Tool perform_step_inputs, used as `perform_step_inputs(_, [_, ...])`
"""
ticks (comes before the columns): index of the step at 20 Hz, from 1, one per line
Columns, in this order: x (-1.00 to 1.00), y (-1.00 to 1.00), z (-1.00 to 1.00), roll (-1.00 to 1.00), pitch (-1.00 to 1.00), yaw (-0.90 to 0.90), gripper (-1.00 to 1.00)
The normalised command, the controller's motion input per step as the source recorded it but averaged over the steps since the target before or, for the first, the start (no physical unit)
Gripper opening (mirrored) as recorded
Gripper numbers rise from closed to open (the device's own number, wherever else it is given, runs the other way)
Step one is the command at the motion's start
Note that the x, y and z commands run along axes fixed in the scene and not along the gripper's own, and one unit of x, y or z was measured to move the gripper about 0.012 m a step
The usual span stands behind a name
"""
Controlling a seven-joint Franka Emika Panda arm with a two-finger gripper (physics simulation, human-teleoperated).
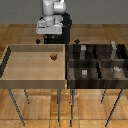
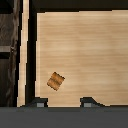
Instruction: Place the loaf of bread into the appropriate compartment.
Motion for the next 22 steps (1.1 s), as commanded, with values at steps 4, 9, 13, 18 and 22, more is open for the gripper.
perform_step_inputs(4, [0.0,0.0,0.0,0.0,0.0,0.0,1.0])
perform_step_inputs(9, [0.0,0.2,0.0,0.0,0.0,0.0,1.0])
perform_step_inputs(13, [0.25,0.0,0.0,0.0,0.0,0.0,1.0])
perform_step_inputs(18, [0.2,0.2,0.0,0.0,0.0,0.0,1.0])
perform_step_inputs(22, [0.0,0.0,0.0,0.0,0.0,0.0,1.0])
